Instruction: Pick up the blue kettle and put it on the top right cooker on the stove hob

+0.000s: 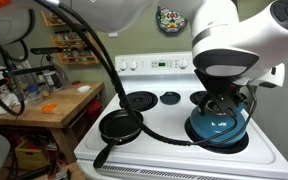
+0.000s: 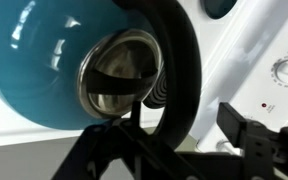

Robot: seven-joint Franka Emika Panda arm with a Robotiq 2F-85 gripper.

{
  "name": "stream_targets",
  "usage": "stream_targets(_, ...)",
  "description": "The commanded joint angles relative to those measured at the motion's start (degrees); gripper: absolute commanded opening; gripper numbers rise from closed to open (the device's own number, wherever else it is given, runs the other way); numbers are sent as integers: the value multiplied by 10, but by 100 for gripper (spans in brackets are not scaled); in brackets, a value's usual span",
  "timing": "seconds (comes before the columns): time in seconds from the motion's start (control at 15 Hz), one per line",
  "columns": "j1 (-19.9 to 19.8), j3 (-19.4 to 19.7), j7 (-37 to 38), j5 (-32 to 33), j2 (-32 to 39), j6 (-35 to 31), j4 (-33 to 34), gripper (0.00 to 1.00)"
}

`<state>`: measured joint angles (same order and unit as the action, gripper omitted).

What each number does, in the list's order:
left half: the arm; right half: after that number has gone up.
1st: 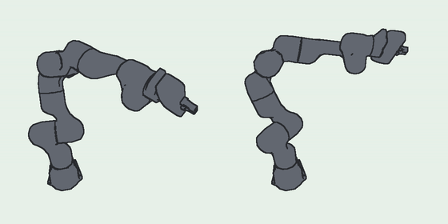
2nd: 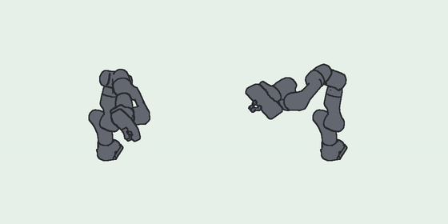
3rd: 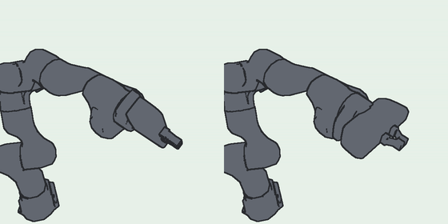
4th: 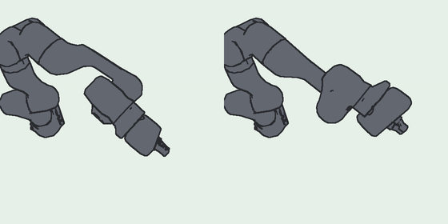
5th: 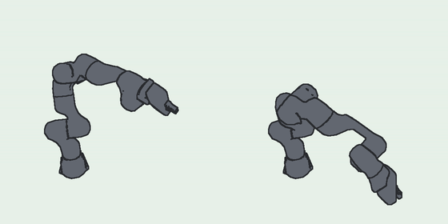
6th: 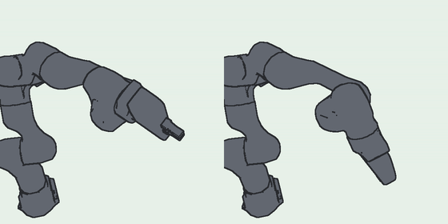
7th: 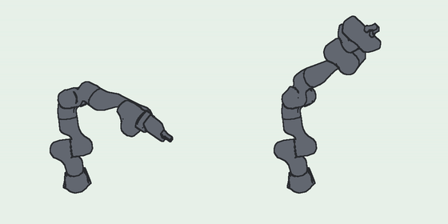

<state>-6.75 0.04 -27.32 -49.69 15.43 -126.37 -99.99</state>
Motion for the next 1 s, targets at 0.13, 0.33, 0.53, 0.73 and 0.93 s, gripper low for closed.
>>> stream_targets(0.13, -16, -3, -1, -39, 27, 60, 29, 32)
stream_targets(0.33, -18, -2, 1, -41, 35, 69, 34, 10)
stream_targets(0.53, -18, -2, 4, -41, 41, 75, 39, 0)
stream_targets(0.73, -16, -1, 11, -36, 41, 72, 42, 2)
stream_targets(0.93, -10, -2, 20, -26, 39, 71, 55, 2)
